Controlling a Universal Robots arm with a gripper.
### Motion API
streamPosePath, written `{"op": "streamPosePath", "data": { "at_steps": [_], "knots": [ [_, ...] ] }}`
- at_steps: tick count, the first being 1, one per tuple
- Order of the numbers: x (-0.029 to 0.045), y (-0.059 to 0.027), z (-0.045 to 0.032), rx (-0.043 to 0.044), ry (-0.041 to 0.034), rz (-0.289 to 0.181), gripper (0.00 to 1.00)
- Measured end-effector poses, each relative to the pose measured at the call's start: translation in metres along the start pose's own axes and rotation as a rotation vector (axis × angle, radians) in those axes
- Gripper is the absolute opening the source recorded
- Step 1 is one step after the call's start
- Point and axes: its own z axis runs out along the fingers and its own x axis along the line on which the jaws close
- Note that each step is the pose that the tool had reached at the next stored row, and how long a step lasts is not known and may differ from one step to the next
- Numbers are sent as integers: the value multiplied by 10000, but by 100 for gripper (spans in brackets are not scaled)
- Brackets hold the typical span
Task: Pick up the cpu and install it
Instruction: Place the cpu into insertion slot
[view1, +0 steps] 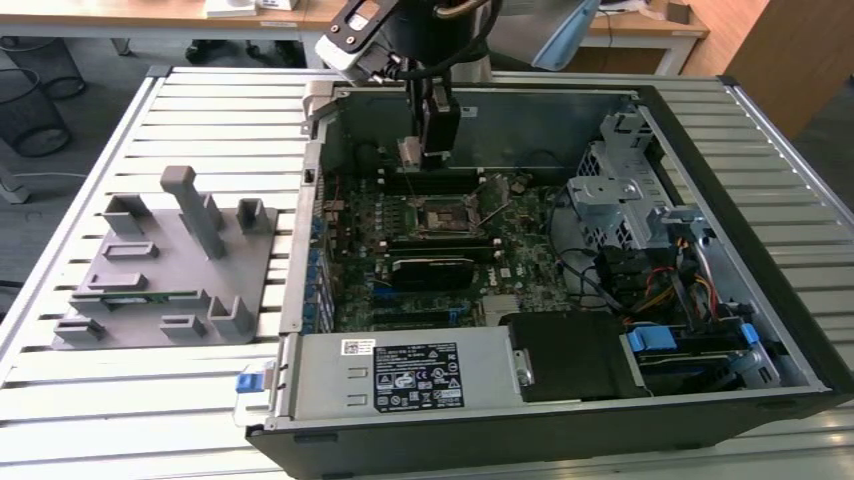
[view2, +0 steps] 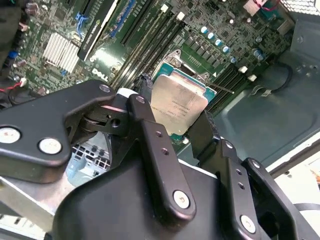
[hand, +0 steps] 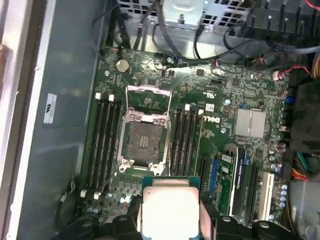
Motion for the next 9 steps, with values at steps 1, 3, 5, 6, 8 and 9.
{"op": "streamPosePath", "data": {
  "at_steps": [1,3,5,6,8,9],
  "knots": [
    [9,2,6,-1,-1,55,54],
    [34,12,19,-2,-1,95,54],
    [64,26,32,-1,-2,112,54],
    [78,32,41,-3,-2,129,54],
    [91,34,58,-2,-5,246,54],
    [91,34,66,-3,-8,363,54]
  ]
}}
